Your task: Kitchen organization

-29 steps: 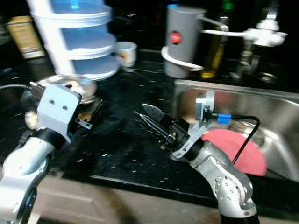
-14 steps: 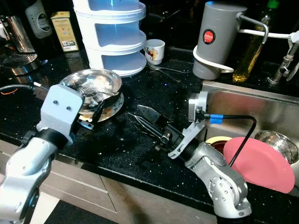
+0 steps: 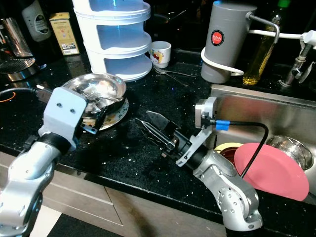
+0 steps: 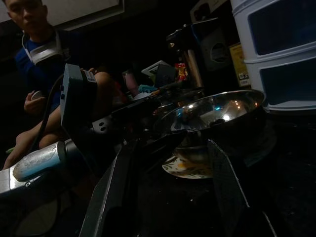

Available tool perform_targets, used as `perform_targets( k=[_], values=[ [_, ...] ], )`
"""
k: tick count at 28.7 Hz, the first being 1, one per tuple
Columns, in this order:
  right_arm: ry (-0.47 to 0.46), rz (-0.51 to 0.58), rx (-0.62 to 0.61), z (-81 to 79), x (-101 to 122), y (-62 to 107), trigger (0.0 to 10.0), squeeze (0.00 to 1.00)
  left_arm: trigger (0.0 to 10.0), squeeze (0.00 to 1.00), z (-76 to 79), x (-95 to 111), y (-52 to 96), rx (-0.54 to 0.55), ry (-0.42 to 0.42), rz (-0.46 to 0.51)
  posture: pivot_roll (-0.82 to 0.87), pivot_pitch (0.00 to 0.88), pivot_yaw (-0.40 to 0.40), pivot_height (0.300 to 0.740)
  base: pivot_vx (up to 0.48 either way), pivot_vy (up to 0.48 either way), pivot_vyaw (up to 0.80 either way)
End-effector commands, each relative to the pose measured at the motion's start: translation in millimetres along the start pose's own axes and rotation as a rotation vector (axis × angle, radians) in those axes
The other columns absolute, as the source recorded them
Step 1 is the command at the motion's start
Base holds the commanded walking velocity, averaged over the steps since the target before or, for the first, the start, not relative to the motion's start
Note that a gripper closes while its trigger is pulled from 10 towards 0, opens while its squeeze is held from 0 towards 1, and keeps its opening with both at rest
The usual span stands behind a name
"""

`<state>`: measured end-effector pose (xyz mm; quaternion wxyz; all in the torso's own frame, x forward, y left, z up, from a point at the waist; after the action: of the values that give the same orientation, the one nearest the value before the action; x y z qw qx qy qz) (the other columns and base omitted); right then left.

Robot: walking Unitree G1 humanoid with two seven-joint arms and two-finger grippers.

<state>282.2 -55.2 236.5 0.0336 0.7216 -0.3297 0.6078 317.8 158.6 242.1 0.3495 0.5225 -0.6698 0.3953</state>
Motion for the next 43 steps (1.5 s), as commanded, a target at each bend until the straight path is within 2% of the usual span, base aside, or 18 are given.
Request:
perform_targets(
  k=[1, 6, 15, 16, 17, 19, 20, 29, 30, 31, 32, 43],
  values=[
    [0.007, 0.001, -0.007, 0.9, -1, -1.2, 10.0, 0.00, 10.0, 0.00, -2.5, -1, -2.8, 0.008, -0.001, 0.001, 0.02, 0.043, -0.032, 0.740, 0.000, 0.000, 0.00],
    [0.010, 0.005, -0.012, 0.4, 0, -1.5, 10.0, 0.00, 10.0, 0.00, -3.6, 1, -8.2, 0.000, 0.012, 0.029, 0.02, 0.044, -0.030, 0.740, 0.000, 0.000, 0.00],
    [0.011, 0.006, -0.014, -0.4, 0, -0.9, 10.0, 0.00, 9.8, 0.00, 11.8, 0, -9.2, -0.046, 0.057, 0.064, 0.01, 0.049, -0.031, 0.740, 0.000, 0.000, 0.00],
    [0.011, 0.006, -0.015, -0.3, 0, -0.8, 10.0, 0.00, 9.3, 0.00, 12.6, 0, -9.3, -0.048, 0.057, 0.067, 0.01, 0.050, -0.031, 0.740, 0.000, 0.000, 0.00],
    [0.012, 0.006, -0.015, -0.2, 0, -0.7, 10.0, 0.00, 6.6, 0.00, 13.0, -1, -9.3, -0.048, 0.056, 0.071, 0.01, 0.050, -0.031, 0.740, 0.000, 0.000, 0.00],
    [0.012, 0.007, -0.015, -0.2, 0, -0.7, 10.0, 0.00, 6.6, 0.00, 13.2, -1, -9.4, -0.048, 0.056, 0.074, 0.01, 0.050, -0.031, 0.740, 0.000, 0.000, 0.00],
    [0.012, 0.007, -0.015, -0.1, 0, -0.7, 10.0, 0.00, 0.0, 0.00, 13.6, -1, -9.5, -0.049, 0.051, 0.079, 0.01, 0.050, -0.032, 0.740, 0.000, 0.000, 0.00],
    [0.014, 0.003, -0.014, 0.3, 0, 0.0, 10.0, 0.00, 0.0, 0.00, 15.1, -1, -7.6, -0.050, 0.051, 0.094, 0.01, 0.049, -0.031, 0.740, 0.000, 0.000, 0.00],
    [0.014, 0.002, -0.014, 0.3, 0, 0.2, 10.0, 0.00, 8.4, 0.00, 15.9, 0, -6.5, -0.054, 0.055, 0.094, 0.01, 0.047, -0.030, 0.740, 0.000, 0.000, 0.00],
    [0.014, 0.002, -0.014, 0.3, 0, 0.2, 10.0, 0.00, 8.4, 0.00, 15.9, 0, -6.5, -0.054, 0.055, 0.094, 0.01, 0.047, -0.030, 0.740, 0.000, 0.000, 0.00],
    [0.015, 0.001, -0.013, 0.4, 0, 0.5, 10.0, 0.00, 10.0, 0.00, 16.6, 1, -5.2, -0.056, 0.060, 0.095, 0.01, 0.045, -0.028, 0.740, 0.000, 0.000, 0.00],
    [0.017, -0.007, -0.005, 0.3, -1, 1.8, 10.0, 0.00, 10.0, 0.00, 32.5, 9, 9.9, -0.094, 0.108, 0.103, 0.01, 0.033, -0.029, 0.740, 0.000, 0.000, 0.00]
  ],
)
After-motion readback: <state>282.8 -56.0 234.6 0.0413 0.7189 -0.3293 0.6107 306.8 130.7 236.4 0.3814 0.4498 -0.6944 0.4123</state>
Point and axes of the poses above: a point about 5 cm out from each wrist's last joint towards the gripper, its own y axis pointing back from the gripper into the wrist, its own x axis along the axis of the wrist's last joint, z = x × y, the point moved 6 cm from there along -y, pointing out of the wrist towards the gripper, and after that the axes turned 1 degree about y, right-handed, at the moved point
